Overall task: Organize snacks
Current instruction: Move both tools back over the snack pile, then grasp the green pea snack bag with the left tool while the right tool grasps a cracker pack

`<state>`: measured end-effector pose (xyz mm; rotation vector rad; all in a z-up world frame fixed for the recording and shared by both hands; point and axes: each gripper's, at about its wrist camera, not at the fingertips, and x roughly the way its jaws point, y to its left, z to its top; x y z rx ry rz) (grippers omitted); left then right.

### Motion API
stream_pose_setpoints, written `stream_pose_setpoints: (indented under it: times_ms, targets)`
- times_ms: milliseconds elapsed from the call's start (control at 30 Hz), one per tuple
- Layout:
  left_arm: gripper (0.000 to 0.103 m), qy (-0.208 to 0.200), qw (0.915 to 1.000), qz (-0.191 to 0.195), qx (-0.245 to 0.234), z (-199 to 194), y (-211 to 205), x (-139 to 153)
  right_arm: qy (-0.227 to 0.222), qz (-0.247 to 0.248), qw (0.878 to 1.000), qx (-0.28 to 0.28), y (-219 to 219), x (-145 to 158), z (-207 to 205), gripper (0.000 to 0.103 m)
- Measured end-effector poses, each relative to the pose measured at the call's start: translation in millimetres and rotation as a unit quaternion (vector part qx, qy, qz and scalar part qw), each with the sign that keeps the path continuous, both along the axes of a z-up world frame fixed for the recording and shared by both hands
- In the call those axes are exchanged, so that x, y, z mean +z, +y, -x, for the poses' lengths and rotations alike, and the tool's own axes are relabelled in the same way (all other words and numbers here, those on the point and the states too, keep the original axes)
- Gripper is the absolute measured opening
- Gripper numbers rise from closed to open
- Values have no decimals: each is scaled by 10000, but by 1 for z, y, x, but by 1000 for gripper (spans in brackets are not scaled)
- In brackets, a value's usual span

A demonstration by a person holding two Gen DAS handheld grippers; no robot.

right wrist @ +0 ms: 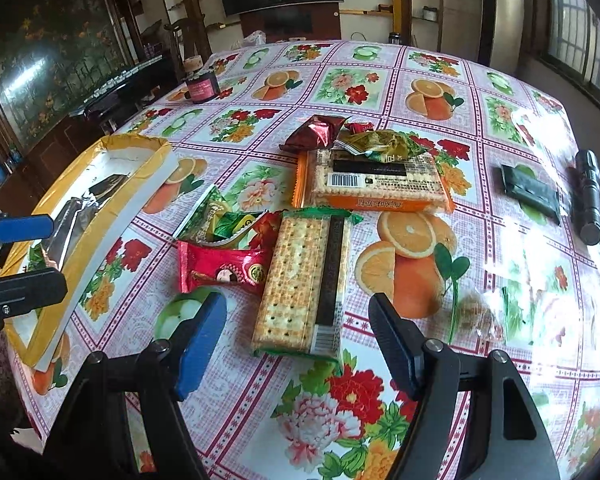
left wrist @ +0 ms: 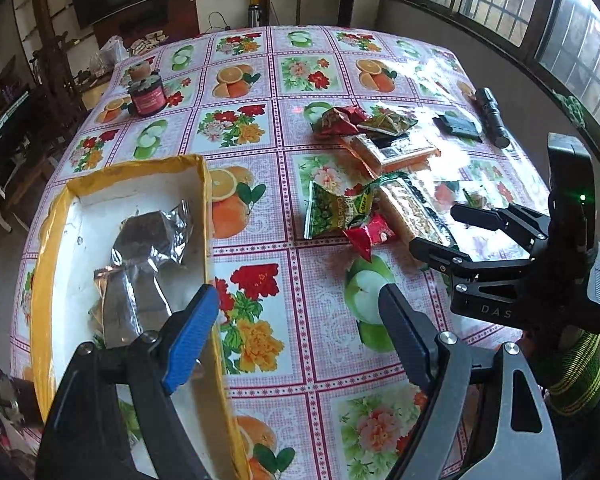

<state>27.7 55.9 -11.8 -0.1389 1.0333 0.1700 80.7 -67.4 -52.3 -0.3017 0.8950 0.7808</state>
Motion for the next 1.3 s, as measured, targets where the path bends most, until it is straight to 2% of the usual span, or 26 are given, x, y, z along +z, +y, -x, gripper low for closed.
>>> stream_pose_setpoints:
  times_ms: [133,167,200,233,300,400,533,600,733,800,867,1000,1067,1133,1300]
  targets:
    - [82,199,9979,-487,-372,-31,-4,-4,26,148,9999,11,10,-6,-10,69]
    - [82,251,9966,-607,-500,-38,-6,-6,58,168,9998,22,11,-8,-12,64]
    - [82,319,9948,-706,-659,-47,-7,-8,84,201,9998,32,12,-10,-15,54]
    - [82,383,9931,-794,-773,-54,-8,-10,121,242,9996,47,12,-13,-17,50]
    - [82,512,9905,-890,-911,-70,-8,-15,129,234,9996,84,10,-13,-17,49]
    - [82,689,9905,-606,-1024,-89,-9,-23,159,195,9997,61,5,-13,-18,48]
    - [82,799,9900,-517,-1045,-101,-23,-34,193,148,9997,64,0,-13,-21,48]
    - [83,873,9905,-572,-892,-105,-26,-41,190,157,9996,101,0,-13,-22,47]
    - [82,988,9935,-63,-558,-113,-15,-54,183,155,9996,146,-4,-12,-22,47]
    - [77,988,9940,100,-454,-116,-13,-56,151,166,9997,97,-5,-12,-23,48]
    - [58,1028,9938,183,-384,-118,-13,-60,148,148,9997,97,-5,-12,-26,50]
    - [56,919,9952,162,-284,-113,-15,-62,95,210,9996,142,4,-13,-29,50]
    - [53,844,9958,275,-206,-108,-12,-61,47,261,9995,191,8,-14,-30,50]
    - [45,714,9965,405,-138,-101,-8,-53,-21,316,9993,208,10,-14,-29,47]
    - [44,545,9961,679,134,-83,0,-40,22,103,9998,166,-3,-10,-21,46]
